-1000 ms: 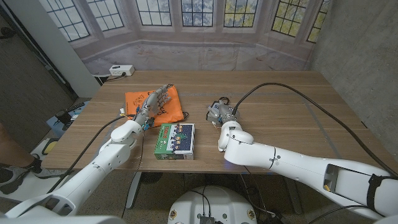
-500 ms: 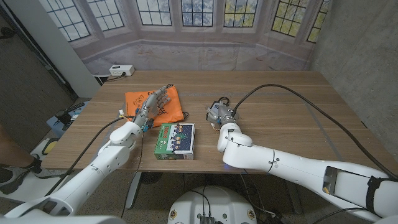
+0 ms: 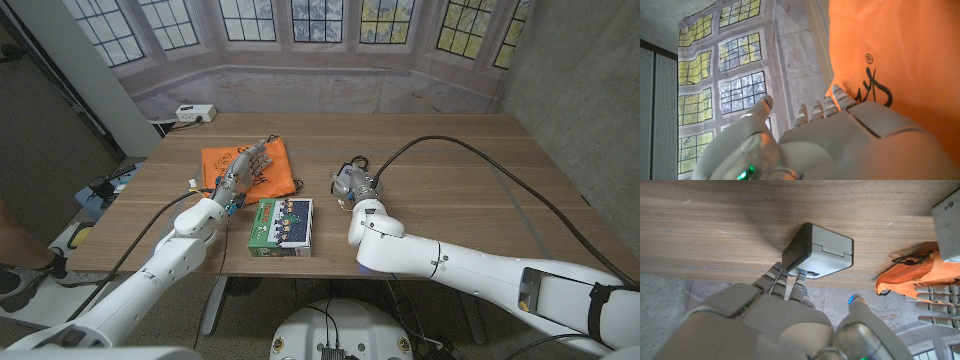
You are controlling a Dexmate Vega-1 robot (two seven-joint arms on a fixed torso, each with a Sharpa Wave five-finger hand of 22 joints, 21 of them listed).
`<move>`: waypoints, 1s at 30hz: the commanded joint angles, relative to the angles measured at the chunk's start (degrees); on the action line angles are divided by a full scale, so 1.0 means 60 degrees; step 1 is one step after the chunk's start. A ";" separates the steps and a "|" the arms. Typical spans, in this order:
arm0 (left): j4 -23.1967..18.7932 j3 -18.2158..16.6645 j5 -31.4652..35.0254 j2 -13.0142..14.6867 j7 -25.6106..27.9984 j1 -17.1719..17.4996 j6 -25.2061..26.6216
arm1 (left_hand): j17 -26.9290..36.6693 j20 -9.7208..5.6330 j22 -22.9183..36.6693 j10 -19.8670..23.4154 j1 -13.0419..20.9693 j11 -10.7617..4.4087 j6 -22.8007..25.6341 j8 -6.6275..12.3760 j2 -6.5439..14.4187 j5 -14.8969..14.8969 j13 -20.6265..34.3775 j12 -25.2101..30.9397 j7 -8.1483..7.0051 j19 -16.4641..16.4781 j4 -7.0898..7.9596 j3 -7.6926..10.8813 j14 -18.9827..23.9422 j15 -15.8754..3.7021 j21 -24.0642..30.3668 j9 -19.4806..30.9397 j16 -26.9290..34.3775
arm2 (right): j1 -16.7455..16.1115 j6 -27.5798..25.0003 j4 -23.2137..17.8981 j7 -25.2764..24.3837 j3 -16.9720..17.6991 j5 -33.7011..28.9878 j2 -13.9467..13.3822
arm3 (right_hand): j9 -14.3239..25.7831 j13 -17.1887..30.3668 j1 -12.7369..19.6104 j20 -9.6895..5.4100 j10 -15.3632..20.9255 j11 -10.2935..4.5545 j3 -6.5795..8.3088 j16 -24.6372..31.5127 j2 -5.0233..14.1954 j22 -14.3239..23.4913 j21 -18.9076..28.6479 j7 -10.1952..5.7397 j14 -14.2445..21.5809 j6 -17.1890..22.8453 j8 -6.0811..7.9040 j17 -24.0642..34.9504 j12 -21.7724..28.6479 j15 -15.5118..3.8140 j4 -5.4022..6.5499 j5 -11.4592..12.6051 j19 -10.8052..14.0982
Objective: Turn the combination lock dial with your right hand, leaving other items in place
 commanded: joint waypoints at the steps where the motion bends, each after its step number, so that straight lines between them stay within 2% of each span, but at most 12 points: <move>1: -0.0067 0.0004 0.0026 -0.0028 0.0048 0.0042 -0.0067 | 0.0042 -0.0009 0.0036 0.0068 0.0111 -0.0003 0.0004 0.0032 0.0025 0.0065 0.0056 -0.0016 0.0014 0.0074 -0.0026 0.0056 0.0077 0.0015 -0.0005 0.0036 0.0017 | 0.0193 -0.0026 -0.0247 -0.0048 -0.0162 -0.0104 -0.0164 | 0.0019 0.0040 0.0111 -0.0035 0.0611 -0.0044 0.0080 0.0045 -0.0003 0.0010 -0.0016 0.0030 0.0086 -0.0004 0.0054 0.0005 0.0093 0.0025 -0.0025 0.0066 0.0002; 15: 0.0000 0.0047 0.0062 -0.0098 0.0116 -0.0044 -0.0029 | 0.0045 -0.0015 0.0036 0.0066 0.0104 -0.0006 0.0014 0.0037 0.0020 0.0066 0.0056 -0.0017 0.0010 0.0080 -0.0016 0.0064 0.0098 0.0011 -0.0004 0.0035 0.0023 | 0.0516 0.0100 -0.0298 0.0121 -0.0285 -0.0259 -0.0308 | 0.0018 0.0043 0.0155 -0.0038 0.0650 -0.0025 0.0111 0.0043 -0.0018 0.0008 -0.0002 0.0016 0.0128 0.0099 0.0103 0.0002 0.0079 0.0029 -0.0067 0.0061 0.0025; 30: 0.0122 0.0139 0.0111 -0.0170 0.0060 -0.0213 0.0017 | 0.0042 -0.0016 0.0037 0.0063 0.0110 -0.0010 0.0016 0.0038 0.0021 0.0067 0.0056 -0.0020 0.0024 0.0091 -0.0021 0.0071 0.0103 0.0019 -0.0002 0.0035 0.0021 | 0.0491 0.0097 -0.0432 0.0127 -0.0237 -0.0415 -0.0372 | 0.0017 0.0046 0.0208 -0.0042 0.0712 -0.0003 0.0154 0.0046 -0.0011 0.0007 0.0007 0.0007 0.0181 0.0186 0.0133 -0.0002 0.0078 0.0035 -0.0109 0.0057 0.0043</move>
